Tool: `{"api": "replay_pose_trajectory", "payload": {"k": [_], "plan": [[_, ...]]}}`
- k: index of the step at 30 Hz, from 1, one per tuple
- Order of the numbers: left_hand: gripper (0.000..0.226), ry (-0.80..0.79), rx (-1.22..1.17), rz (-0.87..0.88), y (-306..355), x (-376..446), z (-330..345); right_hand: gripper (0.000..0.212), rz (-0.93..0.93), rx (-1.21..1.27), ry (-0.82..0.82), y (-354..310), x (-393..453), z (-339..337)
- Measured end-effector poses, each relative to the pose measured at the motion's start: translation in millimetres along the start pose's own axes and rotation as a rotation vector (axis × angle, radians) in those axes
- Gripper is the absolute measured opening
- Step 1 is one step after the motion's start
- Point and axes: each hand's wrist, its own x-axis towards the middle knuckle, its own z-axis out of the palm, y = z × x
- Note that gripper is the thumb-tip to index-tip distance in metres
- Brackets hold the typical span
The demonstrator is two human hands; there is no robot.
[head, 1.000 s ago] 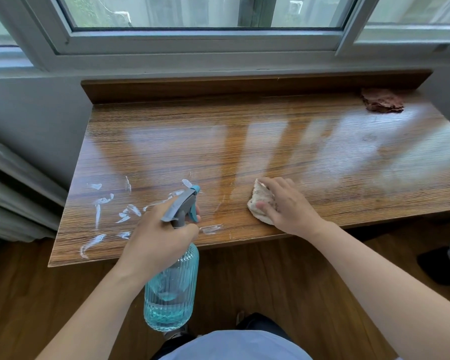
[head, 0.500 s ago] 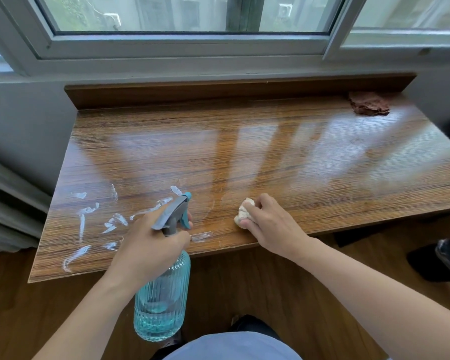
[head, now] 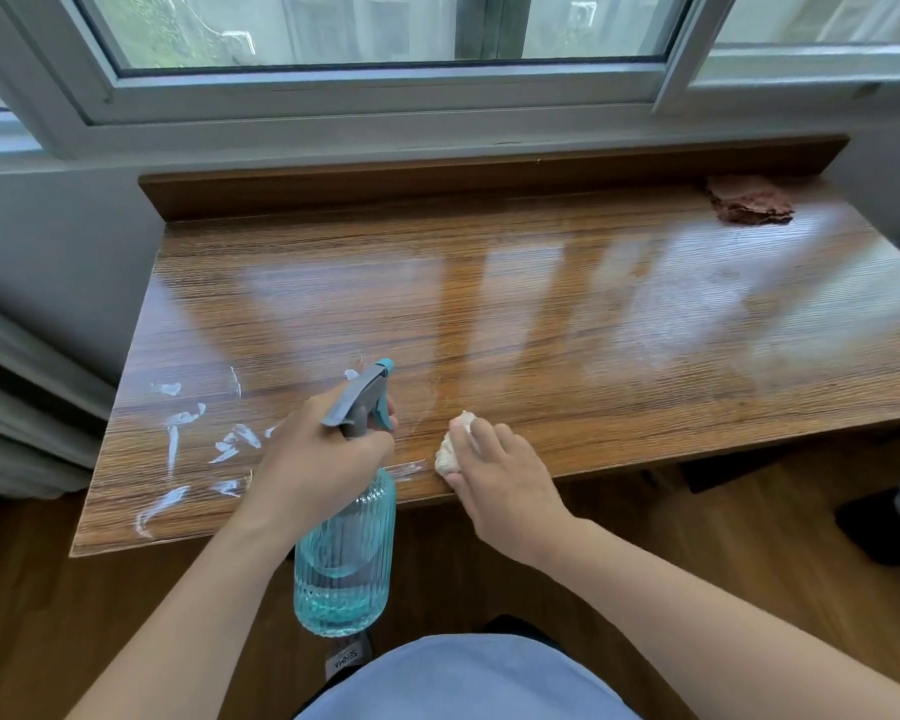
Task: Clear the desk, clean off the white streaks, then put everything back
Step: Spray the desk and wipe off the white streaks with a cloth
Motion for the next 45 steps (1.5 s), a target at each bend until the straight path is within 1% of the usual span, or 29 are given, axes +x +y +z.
{"api": "replay_pose_trajectory", "payload": {"k": [2,3,6,8,9,10,13,15,16,17,19,21,22,23,25,26,27,28,29,30,32,33,34,35,38,39,40,42,45], "plan": [[0.025,0.009,0.001,0.011,-0.2,-0.6,-0.4,0.052,-0.043,0.066,0.011,9.9,3.2,-4.9],[0.023,0.008,-0.005,0.019,-0.5,-1.7,-1.4,0.048,-0.017,0.106,0.017,22.1,6.8,-7.8],[0.019,0.009,-0.03,0.031,-2.2,-6.3,-7.4,0.04,0.192,0.164,0.109,67.5,18.8,-13.8],[0.019,0.023,-0.039,0.018,-5.9,-9.3,-11.6,0.036,0.262,0.135,0.162,68.7,18.9,-9.2],[0.017,0.033,-0.037,0.011,-8.8,-11.0,-13.0,0.036,0.245,0.122,0.165,56.4,15.7,-4.1],[0.017,0.049,-0.028,0.01,-11.9,-12.2,-14.2,0.036,0.184,0.128,0.159,38.3,10.6,1.0],[0.02,0.092,-0.005,-0.001,-21.7,-15.6,-17.6,0.042,-0.128,0.187,0.048,-9.5,-6.3,10.2],[0.019,0.083,-0.005,-0.01,-27.5,-18.4,-20.6,0.043,-0.259,0.182,-0.02,-10.7,-2.5,7.9],[0.019,0.073,-0.015,-0.015,-30.7,-19.6,-22.2,0.042,-0.261,0.18,-0.027,-4.9,5.7,5.8],[0.019,0.066,-0.023,-0.019,-33.4,-20.9,-23.8,0.04,-0.212,0.183,-0.024,1.5,16.1,3.7],[0.019,0.069,-0.021,-0.023,-38.1,-23.8,-26.5,0.038,0.004,0.176,0.029,10.8,40.5,-0.4],[0.02,0.078,-0.029,-0.025,-41.4,-28.0,-28.3,0.038,0.202,0.156,0.083,2.9,50.5,0.1],[0.02,0.082,-0.043,-0.022,-42.9,-29.6,-29.1,0.039,0.202,0.146,0.106,-7.5,47.7,2.4],[0.02,0.082,-0.055,-0.023,-43.9,-31.2,-29.9,0.04,0.116,0.147,0.115,-18.4,39.5,6.2],[0.019,0.078,-0.08,-0.027,-44.2,-33.4,-31.5,0.042,-0.168,0.162,0.09,-33.1,14.3,9.3],[0.017,0.073,-0.093,-0.028,-44.7,-34.0,-31.9,0.041,-0.275,0.155,0.064,-32.7,6.7,8.5],[0.014,0.07,-0.098,-0.036,-45.0,-34.5,-32.4,0.039,-0.333,0.143,0.048,-26.9,7.4,6.1],[0.016,0.074,-0.095,-0.043,-46.0,-34.4,-33.0,0.036,-0.331,0.126,0.046,-19.2,15.0,4.2],[0.02,0.074,-0.085,-0.052,-47.1,-34.9,-33.9,0.034,-0.266,0.123,0.06,-11.1,26.8,3.3],[0.022,0.069,-0.079,-0.055,-47.5,-35.8,-34.6,0.032,-0.156,0.122,0.083,-3.1,41.6,2.3],[0.018,0.066,-0.078,-0.049,-48.0,-36.9,-35.9,0.032,0.06,0.12,0.109,4.5,66.0,2.6],[0.015,0.068,-0.074,-0.048,-48.2,-37.0,-36.4,0.035,0.119,0.127,0.121,0.8,70.3,4.4],[0.016,0.074,-0.063,-0.049,-48.7,-36.8,-36.6,0.037,0.126,0.145,0.13,-7.2,68.3,6.4],[0.018,0.077,-0.054,-0.053,-48.3,-37.0,-36.7,0.038,0.069,0.17,0.133,-17.9,59.2,7.7],[0.018,0.065,-0.07,-0.059,-48.1,-36.3,-37.0,0.039,-0.257,0.237,0.058,-44.0,14.4,7.5],[0.019,0.06,-0.06,-0.058,-48.0,-36.3,-37.1,0.038,-0.314,0.241,0.032,-41.2,10.1,6.2],[0.019,0.061,-0.038,-0.057,-48.3,-36.2,-37.1,0.037,-0.329,0.231,0.012,-34.3,15.2,4.6],[0.017,0.065,-0.014,-0.057,-48.9,-36.3,-37.6,0.033,-0.242,0.186,0.018,-19.0,41.2,5.6],[0.015,0.065,-0.024,-0.058,-47.5,-36.7,-38.7,0.026,0.059,0.153,0.116,-0.2,90.7,6.9]]}}
